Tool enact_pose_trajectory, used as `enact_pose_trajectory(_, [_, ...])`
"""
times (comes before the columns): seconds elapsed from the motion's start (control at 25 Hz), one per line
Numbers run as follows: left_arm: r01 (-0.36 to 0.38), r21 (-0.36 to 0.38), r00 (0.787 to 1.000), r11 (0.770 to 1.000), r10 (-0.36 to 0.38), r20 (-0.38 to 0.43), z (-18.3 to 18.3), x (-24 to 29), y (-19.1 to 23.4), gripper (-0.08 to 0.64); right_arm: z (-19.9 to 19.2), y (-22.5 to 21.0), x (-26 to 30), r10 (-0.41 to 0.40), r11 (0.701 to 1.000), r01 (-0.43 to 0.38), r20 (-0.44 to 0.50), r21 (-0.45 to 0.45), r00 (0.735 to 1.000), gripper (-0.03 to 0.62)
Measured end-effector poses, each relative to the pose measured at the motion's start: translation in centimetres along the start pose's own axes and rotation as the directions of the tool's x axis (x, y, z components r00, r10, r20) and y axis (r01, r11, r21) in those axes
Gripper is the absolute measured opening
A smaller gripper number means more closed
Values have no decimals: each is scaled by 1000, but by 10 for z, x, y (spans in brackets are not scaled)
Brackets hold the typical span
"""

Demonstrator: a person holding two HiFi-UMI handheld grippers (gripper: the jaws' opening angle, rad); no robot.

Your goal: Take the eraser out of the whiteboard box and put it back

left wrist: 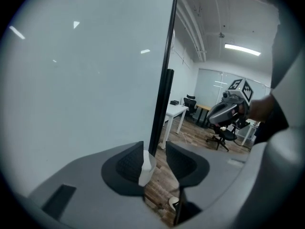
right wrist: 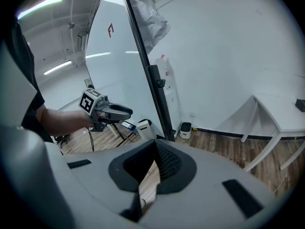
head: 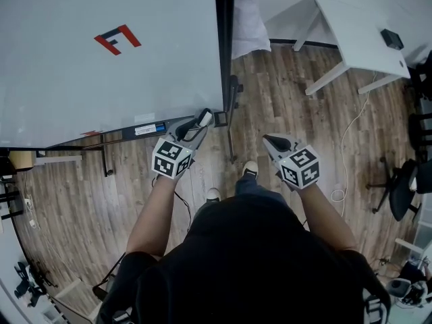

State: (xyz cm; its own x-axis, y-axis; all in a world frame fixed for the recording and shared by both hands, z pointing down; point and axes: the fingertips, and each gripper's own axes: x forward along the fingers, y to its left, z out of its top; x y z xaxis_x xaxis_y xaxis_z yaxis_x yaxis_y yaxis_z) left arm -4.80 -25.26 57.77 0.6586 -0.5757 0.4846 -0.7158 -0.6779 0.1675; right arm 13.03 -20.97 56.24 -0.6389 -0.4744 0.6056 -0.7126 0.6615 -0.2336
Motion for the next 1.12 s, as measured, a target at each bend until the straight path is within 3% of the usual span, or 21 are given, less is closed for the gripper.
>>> enact_pose_trajectory(0.12, [-18, 49, 999, 999, 19, -34, -5, 11, 0, 142, -2, -5, 3, 4, 1000, -4, -10, 2, 1000, -3])
enact_pose_trajectory(0.28, [-33, 61, 998, 998, 36, -56, -13, 20, 4, 153, -4, -5, 10, 18, 1000, -18, -20, 2, 1000, -3])
enact_pose_trajectory(0.56, [-78, 40, 996, 996, 80, -43, -18, 34, 19, 173, -4, -15, 11, 14, 1000, -15, -35, -11, 999, -3])
enact_pose_trajectory(1.12, [-106, 38, 990, 994, 109, -91, -44, 59, 33, 202, -5, -26, 20, 6, 1000, -7, -55, -5, 998, -3])
